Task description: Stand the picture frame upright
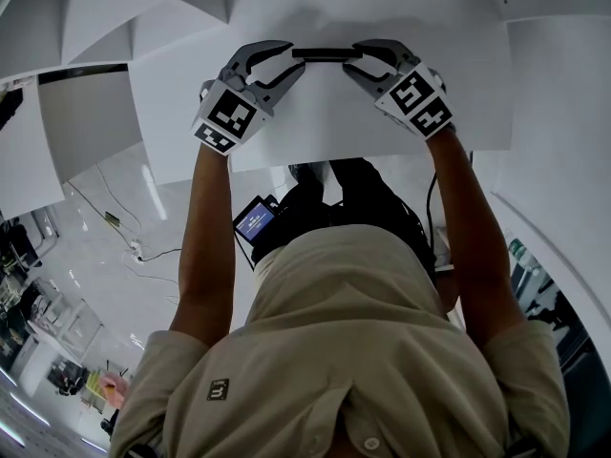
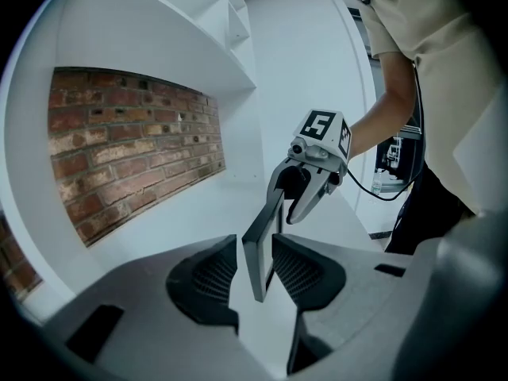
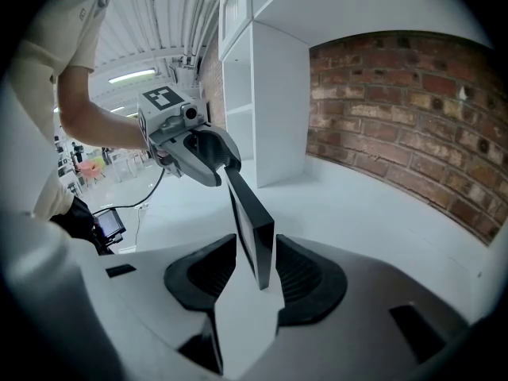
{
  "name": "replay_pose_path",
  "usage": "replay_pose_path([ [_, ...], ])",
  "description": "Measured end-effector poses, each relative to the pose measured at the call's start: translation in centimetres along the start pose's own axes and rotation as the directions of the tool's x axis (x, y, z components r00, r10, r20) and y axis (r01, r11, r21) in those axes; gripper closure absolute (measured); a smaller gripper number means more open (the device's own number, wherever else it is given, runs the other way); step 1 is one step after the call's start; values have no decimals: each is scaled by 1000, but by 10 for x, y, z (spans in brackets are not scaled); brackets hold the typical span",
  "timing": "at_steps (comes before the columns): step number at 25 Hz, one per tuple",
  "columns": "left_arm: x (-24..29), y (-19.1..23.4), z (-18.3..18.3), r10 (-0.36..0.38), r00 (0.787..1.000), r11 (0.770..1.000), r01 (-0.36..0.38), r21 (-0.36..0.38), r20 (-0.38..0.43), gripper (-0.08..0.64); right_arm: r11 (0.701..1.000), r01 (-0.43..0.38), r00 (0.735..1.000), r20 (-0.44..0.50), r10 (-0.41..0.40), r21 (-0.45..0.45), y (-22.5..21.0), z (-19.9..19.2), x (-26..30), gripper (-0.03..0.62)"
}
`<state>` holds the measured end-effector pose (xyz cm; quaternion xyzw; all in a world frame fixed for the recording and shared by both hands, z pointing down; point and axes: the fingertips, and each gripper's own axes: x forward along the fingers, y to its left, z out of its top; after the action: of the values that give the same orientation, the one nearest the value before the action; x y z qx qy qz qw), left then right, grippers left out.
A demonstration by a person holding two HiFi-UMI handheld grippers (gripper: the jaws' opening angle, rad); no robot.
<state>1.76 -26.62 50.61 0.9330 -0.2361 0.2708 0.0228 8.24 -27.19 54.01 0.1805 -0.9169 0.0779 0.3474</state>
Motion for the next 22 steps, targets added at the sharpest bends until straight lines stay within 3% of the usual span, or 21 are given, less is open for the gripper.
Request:
replay_pose_path([
  [5, -14, -6, 1, 7, 1000, 1000, -7, 19, -12, 437, 999, 36, 999, -7, -36, 10, -2, -1, -13, 430],
  [11, -53, -10, 17, 74, 997, 997, -74, 3, 10, 438, 977, 207, 977, 36, -209, 54, -6, 14, -60, 425],
  [12, -60, -11, 22, 83, 996, 997, -83, -6, 23, 442, 972, 228, 971, 52, -232, 62, -3, 20, -69, 441],
  [13, -67, -13, 28, 92, 995, 996, -92, -16, 37, 451, 967, 243, 966, 72, -248, 70, 1, 27, -79, 498],
  [15, -84, -20, 40, 108, 992, 994, -106, -34, 60, 540, 964, 251, 958, 121, -261, 89, 16, 44, -97, 583],
  [22, -134, -46, 80, 145, 980, 988, -136, -77, 133, 553, 969, 239, 941, 235, -245, 56, 72, 98, -141, 589],
])
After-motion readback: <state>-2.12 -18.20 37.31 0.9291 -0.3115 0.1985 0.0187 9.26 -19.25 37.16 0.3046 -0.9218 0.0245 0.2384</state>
